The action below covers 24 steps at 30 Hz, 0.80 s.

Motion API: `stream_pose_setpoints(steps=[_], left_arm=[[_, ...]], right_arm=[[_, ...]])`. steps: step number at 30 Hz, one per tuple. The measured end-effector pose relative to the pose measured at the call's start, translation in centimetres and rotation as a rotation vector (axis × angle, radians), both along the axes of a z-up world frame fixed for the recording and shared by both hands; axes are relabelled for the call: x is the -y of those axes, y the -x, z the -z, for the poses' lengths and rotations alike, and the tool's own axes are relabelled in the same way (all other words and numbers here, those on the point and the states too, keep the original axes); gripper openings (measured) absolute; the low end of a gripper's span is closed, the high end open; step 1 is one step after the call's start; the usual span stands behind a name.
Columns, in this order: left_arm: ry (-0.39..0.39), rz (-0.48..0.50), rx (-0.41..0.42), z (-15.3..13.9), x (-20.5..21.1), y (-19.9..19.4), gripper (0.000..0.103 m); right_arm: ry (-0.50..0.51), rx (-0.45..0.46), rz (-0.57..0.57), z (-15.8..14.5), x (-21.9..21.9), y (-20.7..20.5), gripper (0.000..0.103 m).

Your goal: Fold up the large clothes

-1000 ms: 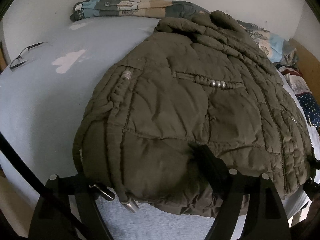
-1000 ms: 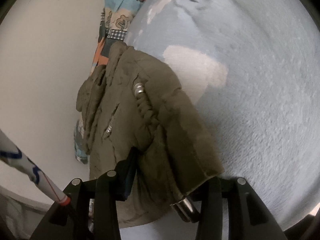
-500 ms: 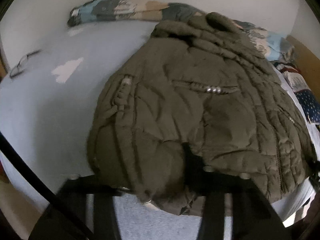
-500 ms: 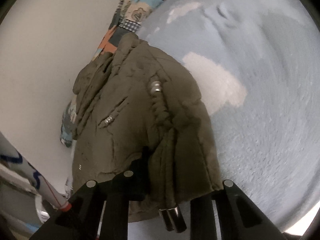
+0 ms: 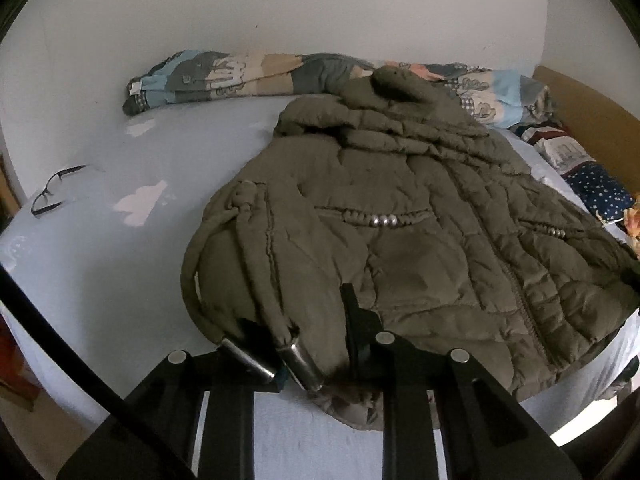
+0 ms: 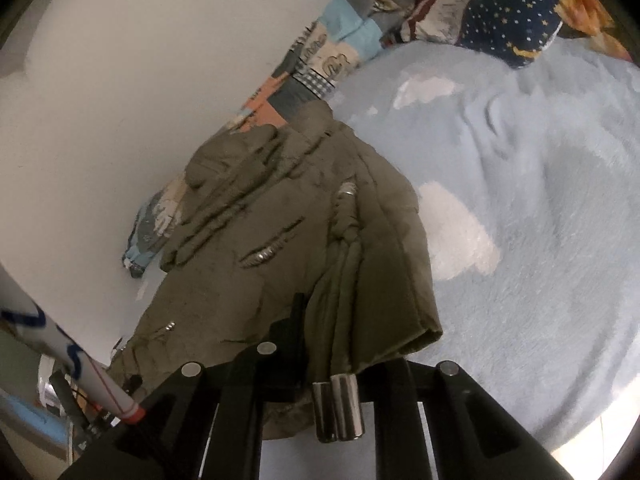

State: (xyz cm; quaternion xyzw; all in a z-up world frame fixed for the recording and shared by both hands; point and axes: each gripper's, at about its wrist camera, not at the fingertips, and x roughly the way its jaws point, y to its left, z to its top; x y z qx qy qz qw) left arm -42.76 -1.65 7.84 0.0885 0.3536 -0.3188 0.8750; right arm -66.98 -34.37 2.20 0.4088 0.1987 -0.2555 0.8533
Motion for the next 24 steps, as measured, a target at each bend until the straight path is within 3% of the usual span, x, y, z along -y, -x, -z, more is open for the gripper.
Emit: stream_pose_setpoints(steps=[12, 24], left_arm=[[0.015, 0.01, 0.027, -1.9, -2.6, 2.3, 0.021], [0.048, 0.028, 0.048, -4.4, -4.4, 1.6, 0.021]], right_arm=[[-0.008, 0.05, -0.024, -1.9, -2.2, 3.5, 0.012], [0.018, 0.085, -0.054, -4.5, -2.9, 5.5, 0.012]])
